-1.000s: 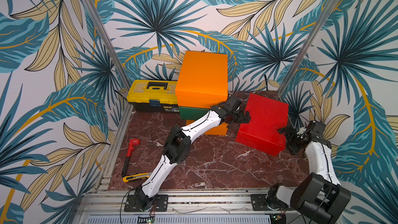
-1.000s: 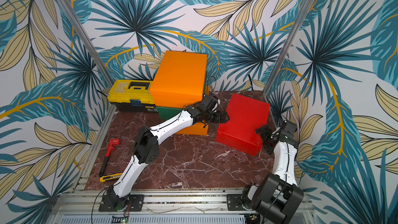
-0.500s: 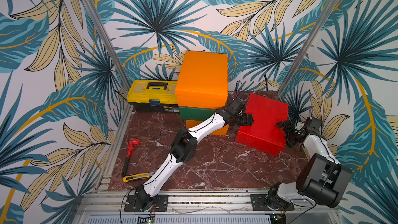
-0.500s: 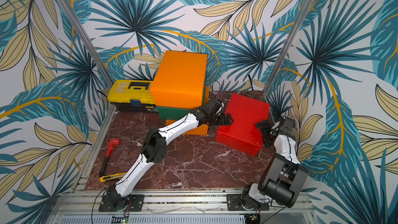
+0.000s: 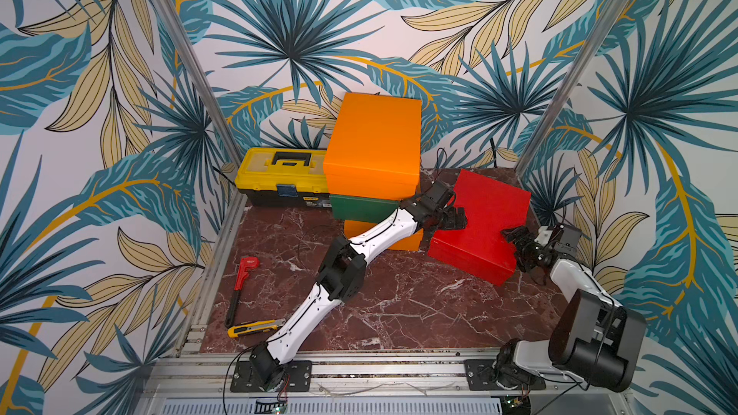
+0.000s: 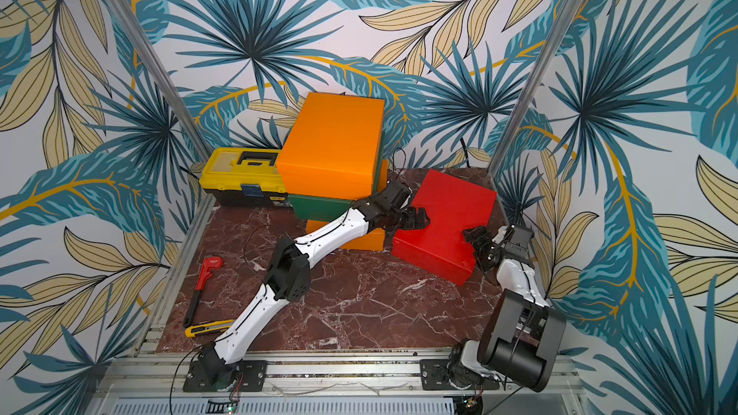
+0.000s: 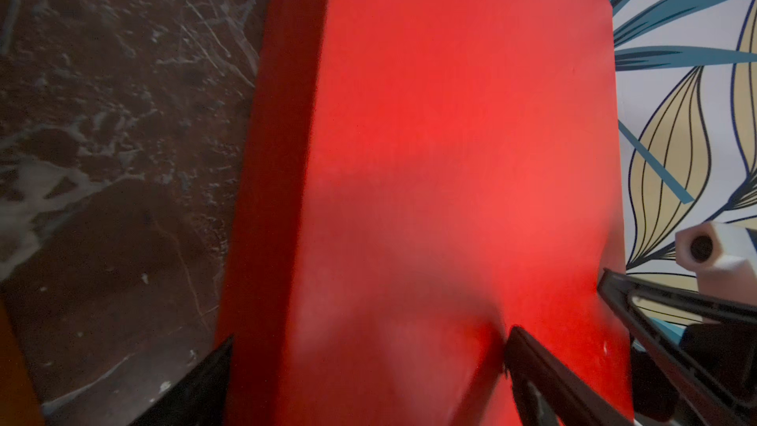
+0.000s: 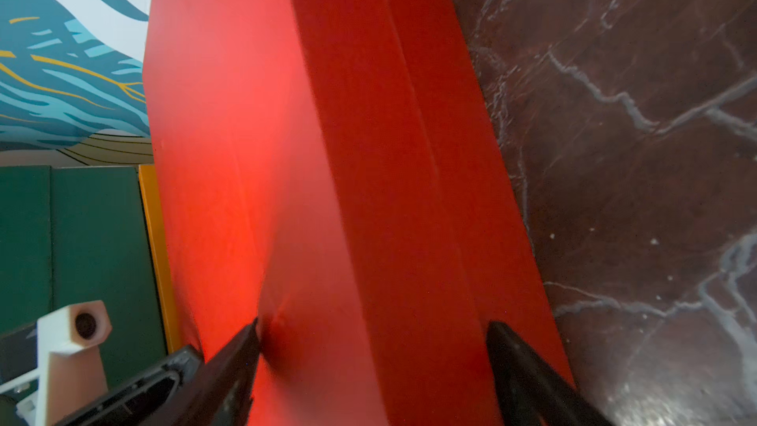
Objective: Stack the shoeboxes
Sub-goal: Pick up the shoebox from the center of the board.
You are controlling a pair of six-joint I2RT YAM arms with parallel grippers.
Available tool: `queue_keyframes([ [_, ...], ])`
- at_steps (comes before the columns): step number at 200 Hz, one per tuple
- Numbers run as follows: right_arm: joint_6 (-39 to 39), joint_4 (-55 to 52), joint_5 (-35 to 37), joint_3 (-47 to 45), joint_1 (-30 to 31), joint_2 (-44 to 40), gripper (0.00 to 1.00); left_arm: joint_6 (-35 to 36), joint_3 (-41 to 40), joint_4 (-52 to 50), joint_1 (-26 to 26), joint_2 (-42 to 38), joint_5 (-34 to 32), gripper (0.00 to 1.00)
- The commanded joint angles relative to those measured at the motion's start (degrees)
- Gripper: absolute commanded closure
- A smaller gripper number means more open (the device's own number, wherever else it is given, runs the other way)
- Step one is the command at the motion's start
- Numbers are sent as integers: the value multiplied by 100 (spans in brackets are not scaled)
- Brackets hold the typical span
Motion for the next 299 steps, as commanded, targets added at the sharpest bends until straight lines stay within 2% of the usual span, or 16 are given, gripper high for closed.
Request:
queue_keyframes([
  [1,287,72,-1028,-101,300,-511,24,-58,241,195,-437,-88,644,6],
  [36,345,-300,-1148,-6,293,-1278,44,-24,294,195,-614,-279,675,7],
  [57,453,-411,-1268,-2,291,-1602,51,-33,300,194,-701,-408,687,7],
  [114,624,-799,-1360,77,294,-2213,55,-18,396,196,-897,-693,716,7],
  [201,660,-1396,-1454,678,298,-2677,63,37,691,191,-1085,-1039,640,7],
  [299,711,-2056,-1475,1768,359,-3044,66,292,752,193,-1316,-1695,367,8],
])
